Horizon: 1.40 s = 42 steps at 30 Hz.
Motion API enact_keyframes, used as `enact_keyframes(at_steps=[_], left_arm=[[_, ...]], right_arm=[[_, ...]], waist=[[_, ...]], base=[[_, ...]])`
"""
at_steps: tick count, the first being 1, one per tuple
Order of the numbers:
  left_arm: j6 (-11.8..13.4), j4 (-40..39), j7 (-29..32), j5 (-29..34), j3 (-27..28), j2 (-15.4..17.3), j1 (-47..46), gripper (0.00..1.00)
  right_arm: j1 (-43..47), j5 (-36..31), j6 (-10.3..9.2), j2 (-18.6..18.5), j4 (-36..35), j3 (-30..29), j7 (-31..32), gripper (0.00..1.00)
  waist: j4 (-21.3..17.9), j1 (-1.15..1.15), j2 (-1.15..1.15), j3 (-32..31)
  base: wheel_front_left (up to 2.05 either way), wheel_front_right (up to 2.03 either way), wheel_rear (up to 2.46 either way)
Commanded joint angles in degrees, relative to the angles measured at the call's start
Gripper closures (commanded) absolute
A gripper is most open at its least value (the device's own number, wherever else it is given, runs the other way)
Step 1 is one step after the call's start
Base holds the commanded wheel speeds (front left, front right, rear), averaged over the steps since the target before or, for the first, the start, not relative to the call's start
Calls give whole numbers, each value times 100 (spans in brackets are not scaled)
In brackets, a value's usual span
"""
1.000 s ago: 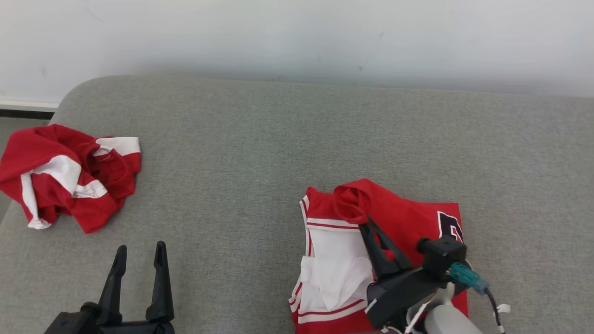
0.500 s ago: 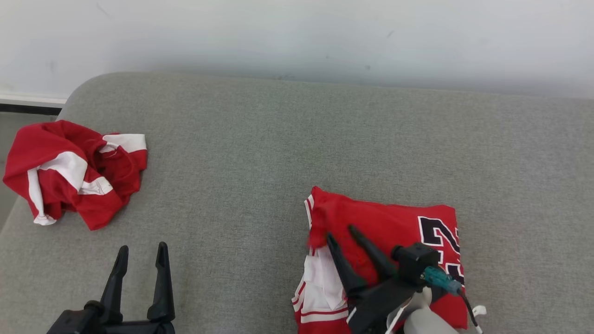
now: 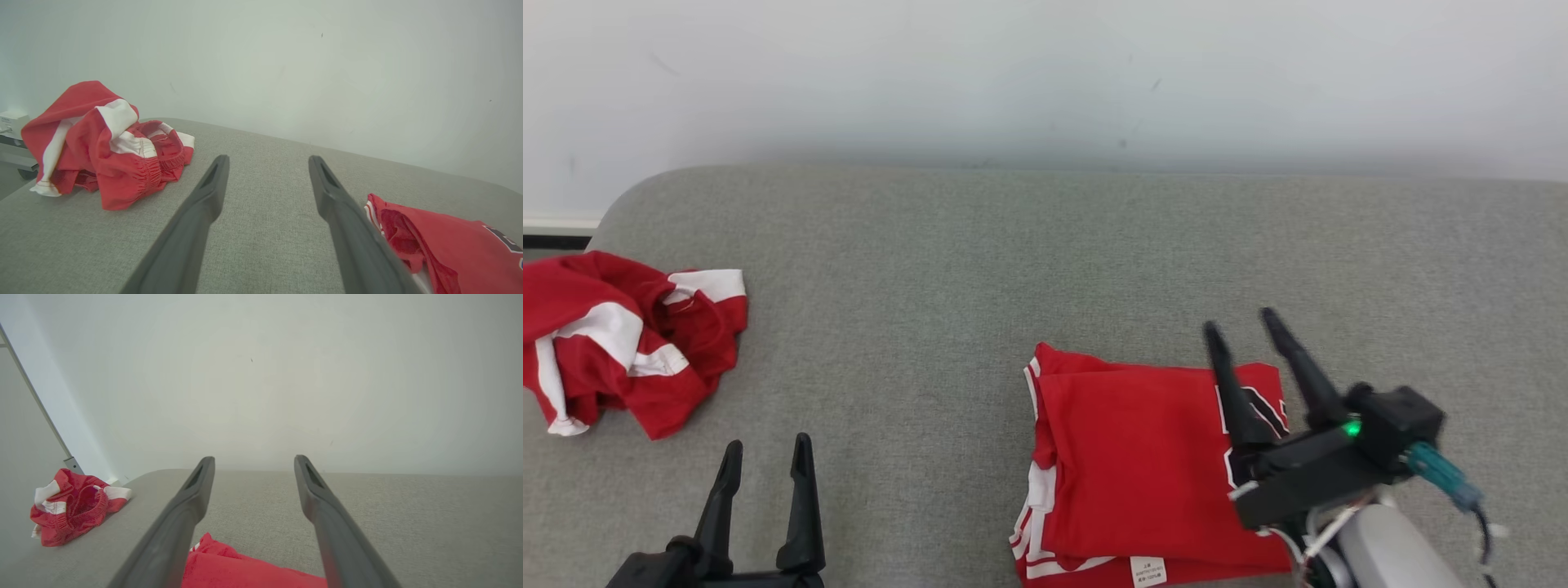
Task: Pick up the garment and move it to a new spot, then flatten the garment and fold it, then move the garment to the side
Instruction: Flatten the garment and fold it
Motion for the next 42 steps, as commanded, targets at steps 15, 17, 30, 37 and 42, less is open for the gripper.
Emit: enact_keyframes(at_steps=[15,17,30,37,42], left_arm=[[70,135,-4,322,207,0,139,0],[98,137,-4,345,220,0,130,0],[10,111,-4,450,236,0,358,0],[-70,171,-4,416,159,61,489,0],[-108,96,57,290,120,108,489,0]], right_arm=[[1389,-771,-16,-274,-995,-1276,-3,0],[1536,-868,-16,-223,-1078,-1370,-3,0],[2166,-1096,-16,10,-1189,-1642,-3,0],[2325,-1174,-17,80,-1207,-1678,37,0],[2394,-1170,-17,98,-1272,-1730,78,0]], waist=[[-350,0,0,-256],[-388,0,0,-287],[-481,0,0,-564],[-424,0,0,-680],[-387,0,0,-709]], base=[[0,0,0],[0,0,0],[0,0,0],[0,0,0],[0,0,0]])
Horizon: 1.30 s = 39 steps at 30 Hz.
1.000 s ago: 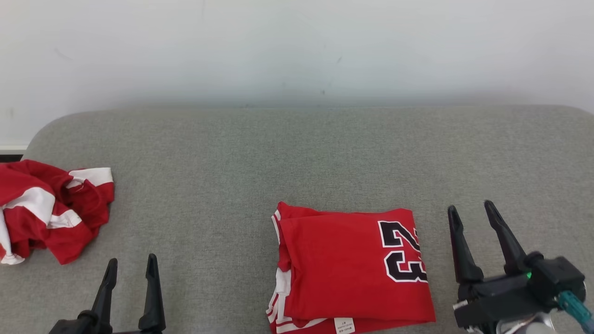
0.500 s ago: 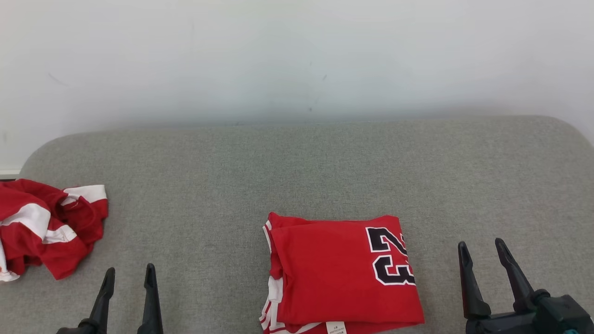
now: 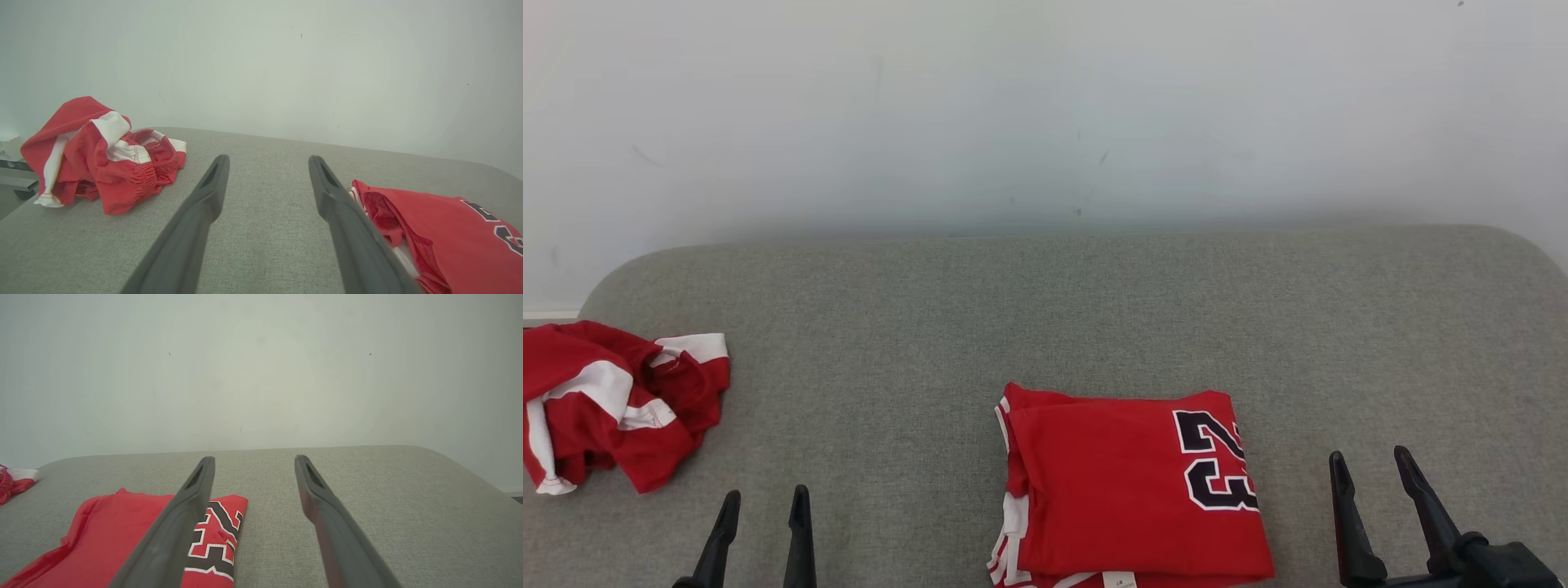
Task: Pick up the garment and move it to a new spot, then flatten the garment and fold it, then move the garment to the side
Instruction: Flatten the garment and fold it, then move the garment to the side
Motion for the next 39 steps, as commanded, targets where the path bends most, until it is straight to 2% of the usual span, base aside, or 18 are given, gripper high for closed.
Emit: enact_keyframes(at_steps=[1,29,39], left_arm=[[-31,-40,30,-75,-11,41,39,0],[45,-216,186,-286,-112,134,184,0],[98,-158,147,-274,-177,144,36,0]], right_arm=[[56,-18,-17,15,-32,-20,7,0],[80,-78,-16,28,-50,8,141,0],[-645,-51,-17,-334,244,246,299,0]], waist=[[10,1,0,-5],[9,1,0,52],[40,1,0,156]], base=[[0,0,0],[0,0,0],[0,0,0]])
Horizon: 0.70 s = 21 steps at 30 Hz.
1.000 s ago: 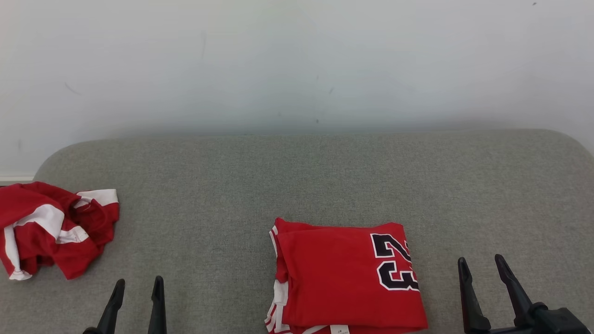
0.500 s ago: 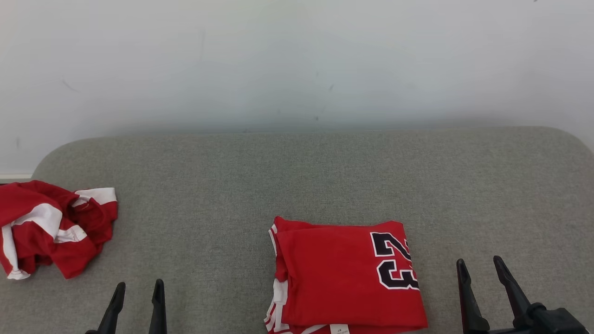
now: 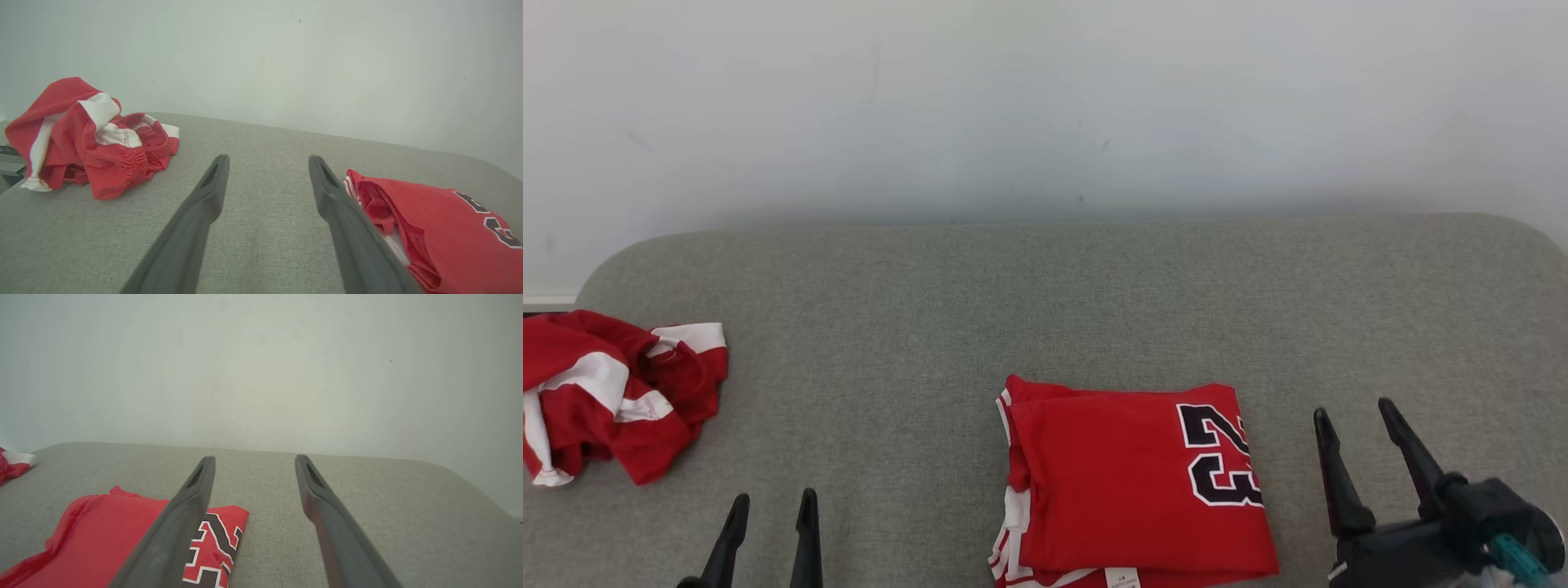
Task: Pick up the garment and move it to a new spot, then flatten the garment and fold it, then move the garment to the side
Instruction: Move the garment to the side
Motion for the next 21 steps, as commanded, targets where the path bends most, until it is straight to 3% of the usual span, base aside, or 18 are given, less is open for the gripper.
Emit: enact_keyframes(at_steps=[1,7,21], left_arm=[[26,25,-48,19,-22,26,-103,0],[41,71,-102,51,-89,17,-213,0],[49,256,-195,29,-174,-11,-517,0]], right_arm=[[-196,9,-16,-88,127,54,77,0],[-743,95,-16,-259,717,276,182,0],[-1472,265,-16,-149,2549,711,92,0]], waist=[[53,0,0,51],[212,0,0,243],[432,0,0,648]], base=[[0,0,0],[0,0,0],[0,0,0]])
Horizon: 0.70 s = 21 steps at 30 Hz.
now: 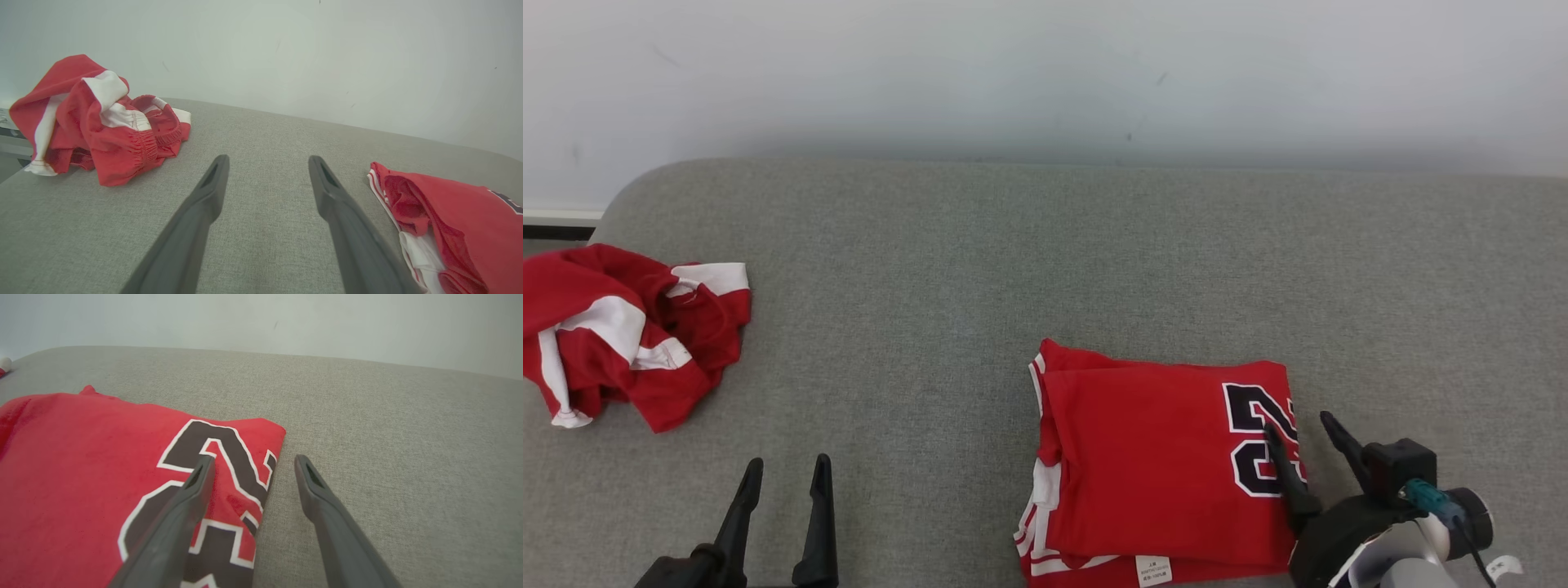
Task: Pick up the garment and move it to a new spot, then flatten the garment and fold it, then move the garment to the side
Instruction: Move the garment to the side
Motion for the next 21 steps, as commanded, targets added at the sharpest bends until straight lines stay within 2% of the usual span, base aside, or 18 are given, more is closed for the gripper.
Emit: enact_keyframes(at_steps=[1,14,15,17,21], left_arm=[[10,17,-32,13,-5,1,-79,0],[34,144,-73,-24,-47,-40,-137,0],[38,148,-75,-26,-46,-43,-143,0],[40,152,-79,-34,-45,-49,-176,0],[32,152,-79,-37,-63,-62,-228,0]], right_arm=[[-72,54,-17,42,74,35,-61,0],[-79,212,-17,333,1122,251,-342,0],[-83,219,-17,357,1165,299,-333,30],[-154,269,-16,377,1228,365,-333,100],[-500,342,-17,247,1261,454,-375,100]], waist=[[45,-1,-1,61],[36,-1,-1,162],[26,-1,-1,171],[6,-1,-1,202],[-31,-1,-1,293]], base=[[0,0,0],[0,0,0],[0,0,0],[0,0,0],[0,0,0]])
